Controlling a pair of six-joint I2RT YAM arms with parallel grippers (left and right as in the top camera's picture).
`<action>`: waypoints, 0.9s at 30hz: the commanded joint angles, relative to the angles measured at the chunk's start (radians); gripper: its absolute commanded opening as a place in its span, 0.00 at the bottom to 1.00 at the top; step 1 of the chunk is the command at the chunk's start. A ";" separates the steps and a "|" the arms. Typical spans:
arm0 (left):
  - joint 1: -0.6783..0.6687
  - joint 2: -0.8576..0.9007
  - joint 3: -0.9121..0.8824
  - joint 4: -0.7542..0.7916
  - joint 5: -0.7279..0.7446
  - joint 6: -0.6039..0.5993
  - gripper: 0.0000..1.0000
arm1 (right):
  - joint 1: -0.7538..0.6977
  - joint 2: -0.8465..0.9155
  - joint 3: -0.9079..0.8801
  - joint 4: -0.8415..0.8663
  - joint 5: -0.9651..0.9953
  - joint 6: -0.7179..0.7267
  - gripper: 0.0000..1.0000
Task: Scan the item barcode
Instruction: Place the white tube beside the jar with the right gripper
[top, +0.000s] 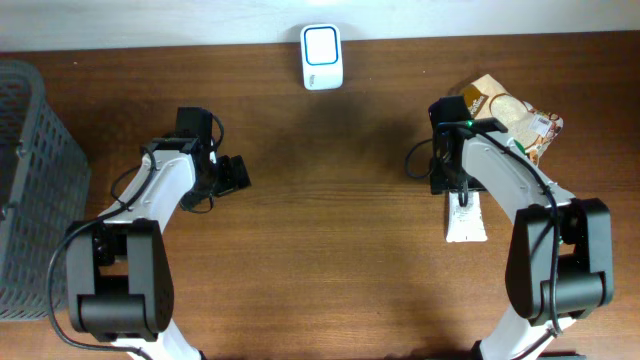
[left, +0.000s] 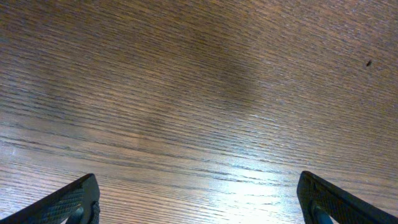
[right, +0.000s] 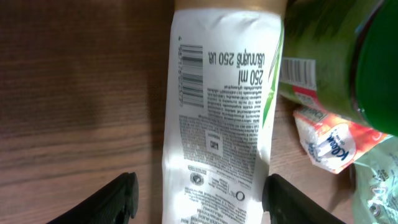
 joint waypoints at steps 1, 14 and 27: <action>-0.001 0.008 -0.004 -0.001 -0.004 -0.003 0.99 | 0.002 -0.062 0.112 -0.053 -0.099 -0.023 0.62; -0.001 0.008 -0.004 -0.001 -0.004 -0.003 0.99 | 0.119 -0.116 0.245 -0.180 -0.453 -0.089 0.76; -0.001 0.008 -0.004 -0.001 -0.004 -0.003 0.99 | 0.104 -0.122 0.678 -0.712 -0.558 -0.108 0.98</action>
